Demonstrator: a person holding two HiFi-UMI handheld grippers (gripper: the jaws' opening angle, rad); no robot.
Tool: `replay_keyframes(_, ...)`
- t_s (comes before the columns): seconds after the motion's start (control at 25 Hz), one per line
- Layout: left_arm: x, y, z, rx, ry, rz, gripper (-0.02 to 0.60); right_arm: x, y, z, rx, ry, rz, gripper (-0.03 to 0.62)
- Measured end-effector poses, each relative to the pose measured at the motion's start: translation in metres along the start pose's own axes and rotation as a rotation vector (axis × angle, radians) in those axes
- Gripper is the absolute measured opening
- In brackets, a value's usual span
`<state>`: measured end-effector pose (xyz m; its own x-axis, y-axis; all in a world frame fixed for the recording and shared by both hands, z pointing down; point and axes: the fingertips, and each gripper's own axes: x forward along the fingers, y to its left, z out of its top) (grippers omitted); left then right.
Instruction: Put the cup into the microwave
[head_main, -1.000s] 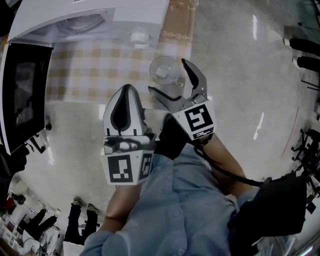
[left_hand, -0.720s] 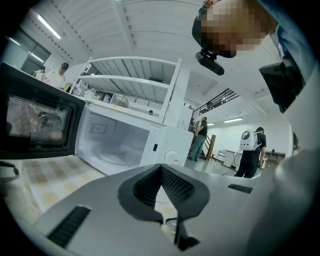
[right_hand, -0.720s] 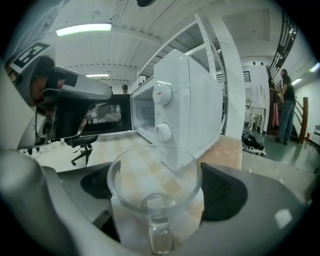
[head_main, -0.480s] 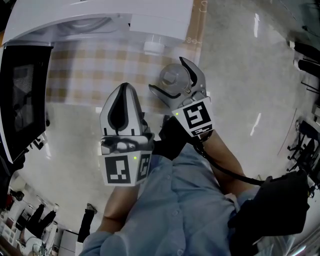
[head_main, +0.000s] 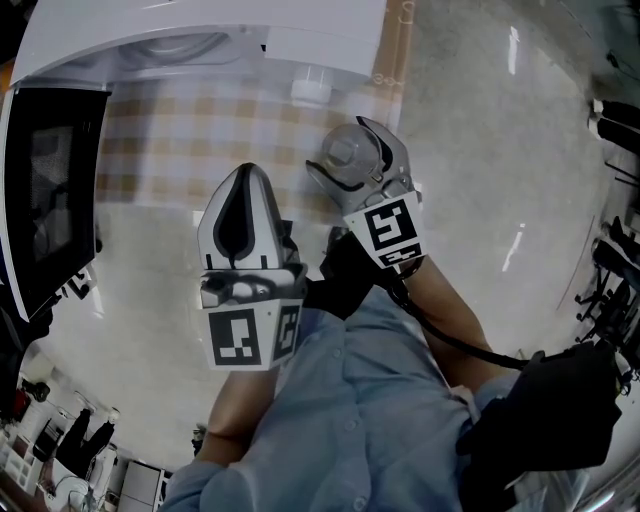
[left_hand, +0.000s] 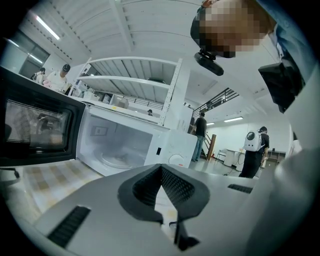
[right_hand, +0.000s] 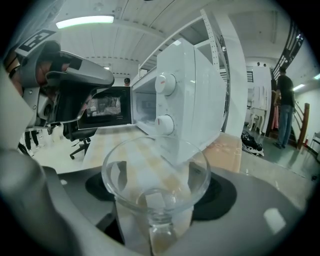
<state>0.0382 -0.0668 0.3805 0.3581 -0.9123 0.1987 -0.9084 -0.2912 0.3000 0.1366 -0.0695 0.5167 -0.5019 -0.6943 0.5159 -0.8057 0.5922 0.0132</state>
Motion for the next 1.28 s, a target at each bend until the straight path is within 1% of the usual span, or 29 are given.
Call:
replay_keyframes(0.24, -0.01, -0.003, 0.01, 0.013, -0.013, 0.02, 0.008, -0.001, 0.0, 0.007, 0.038, -0.001, 0.021, 0.393)
replay_keyframes(0.44, -0.022, -0.006, 0.022, 0.024, -0.041, 0.047, 0.008, -0.007, 0.007, 0.026, 0.018, -0.033, 0.05, 0.393)
replay_keyframes(0.6, -0.041, -0.007, 0.034, 0.034, -0.085, 0.076, 0.008, -0.012, 0.016, 0.038, 0.001, -0.071, 0.084, 0.393)
replay_keyframes(0.8, -0.065, 0.001, 0.048, 0.07, -0.142, 0.13, 0.007, -0.018, 0.033, 0.047, -0.012, -0.096, 0.111, 0.393)
replay_keyframes(0.92, -0.068, 0.014, 0.047, 0.08, -0.141, 0.147, 0.008, -0.017, 0.045, 0.054, 0.005, -0.104, 0.109, 0.393)
replay_keyframes(1.04, -0.064, 0.031, 0.052, 0.105, -0.142, 0.129, 0.008, -0.008, 0.061, 0.067, 0.013, -0.112, 0.117, 0.393)
replay_keyframes(1.16, -0.055, 0.05, 0.063, 0.125, -0.156, 0.072, 0.008, 0.01, 0.078, 0.081, 0.027, -0.115, 0.117, 0.393)
replay_keyframes(1.28, -0.045, 0.069, 0.065, 0.132, -0.124, 0.025, 0.008, 0.031, 0.092, 0.091, 0.033, -0.105, 0.112, 0.393)
